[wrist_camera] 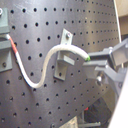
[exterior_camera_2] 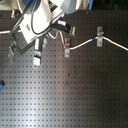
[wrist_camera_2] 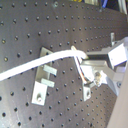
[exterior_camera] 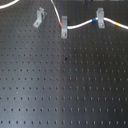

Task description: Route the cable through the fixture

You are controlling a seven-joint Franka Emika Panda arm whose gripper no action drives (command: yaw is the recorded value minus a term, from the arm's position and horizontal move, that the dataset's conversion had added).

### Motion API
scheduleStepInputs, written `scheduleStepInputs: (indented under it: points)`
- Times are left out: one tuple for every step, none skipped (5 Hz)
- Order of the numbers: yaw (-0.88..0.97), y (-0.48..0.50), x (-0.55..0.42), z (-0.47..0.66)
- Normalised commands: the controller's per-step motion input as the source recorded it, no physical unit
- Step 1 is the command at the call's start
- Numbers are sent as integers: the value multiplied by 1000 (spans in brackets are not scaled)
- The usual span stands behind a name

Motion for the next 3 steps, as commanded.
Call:
scheduleStepInputs:
  points:
    - [183, 453, 184, 481]
    - [397, 286, 110, 419]
    - [454, 201, 50, 388]
